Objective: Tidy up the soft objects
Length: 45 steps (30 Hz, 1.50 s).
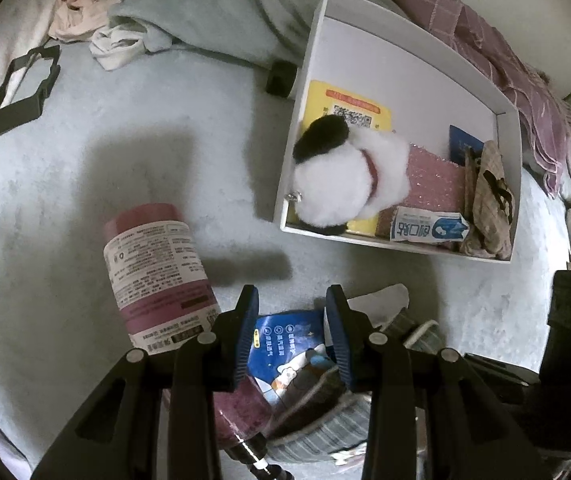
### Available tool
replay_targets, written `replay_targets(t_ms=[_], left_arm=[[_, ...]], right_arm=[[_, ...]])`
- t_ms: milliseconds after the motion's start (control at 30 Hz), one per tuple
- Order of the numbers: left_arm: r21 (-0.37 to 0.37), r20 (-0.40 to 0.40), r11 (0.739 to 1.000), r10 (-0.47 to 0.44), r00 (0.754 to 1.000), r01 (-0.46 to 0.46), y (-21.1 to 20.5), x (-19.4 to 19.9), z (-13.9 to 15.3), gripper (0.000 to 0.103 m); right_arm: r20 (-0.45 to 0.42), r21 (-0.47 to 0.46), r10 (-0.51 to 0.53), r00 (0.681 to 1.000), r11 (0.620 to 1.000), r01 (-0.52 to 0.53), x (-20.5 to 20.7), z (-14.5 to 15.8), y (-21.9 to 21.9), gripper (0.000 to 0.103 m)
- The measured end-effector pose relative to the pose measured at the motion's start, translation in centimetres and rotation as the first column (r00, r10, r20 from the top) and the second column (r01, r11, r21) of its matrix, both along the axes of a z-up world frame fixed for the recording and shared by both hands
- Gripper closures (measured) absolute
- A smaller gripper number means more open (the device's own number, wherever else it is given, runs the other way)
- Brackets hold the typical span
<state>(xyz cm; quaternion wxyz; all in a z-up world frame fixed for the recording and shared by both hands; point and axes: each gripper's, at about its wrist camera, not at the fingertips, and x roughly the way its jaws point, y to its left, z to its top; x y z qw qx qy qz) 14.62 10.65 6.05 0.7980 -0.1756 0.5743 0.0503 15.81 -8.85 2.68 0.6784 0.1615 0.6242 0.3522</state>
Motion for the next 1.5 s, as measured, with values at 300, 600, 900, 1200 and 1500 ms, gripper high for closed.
replay_targets(t_ms=[300,600,900,1200,1500], left_arm=[[0.006,0.000,1.000,-0.030,1.000,0.030,-1.1,0.5,0.0,0.069],[0.015,-0.036,0.997,-0.074,0.997,0.075,-2.6,0.9,-0.5,0.069],[-0.032,-0.107,0.995,-0.094,0.990,0.091,-3.6,1.1,-2.3,0.069],[-0.066,-0.103,0.990,-0.134,0.986,0.128,-4.8,1.9,-3.8,0.089],[-0.016,-0.044,0.991,-0.135,0.990,0.135,-6.1,1.8,-2.4,0.102]], right_arm=[[0.044,0.083,-0.036,0.998,0.996,0.033,0.1,2.6,-1.8,0.081],[0.120,0.084,-0.122,0.985,0.990,0.113,0.3,5.1,-4.8,0.081],[0.129,0.080,-0.227,0.965,0.973,0.218,1.2,5.3,-7.7,0.081],[0.135,0.091,-0.253,0.958,0.966,0.243,1.3,5.5,-8.7,0.081],[0.136,0.101,-0.280,0.950,0.958,0.268,1.3,5.7,-9.5,0.081]])
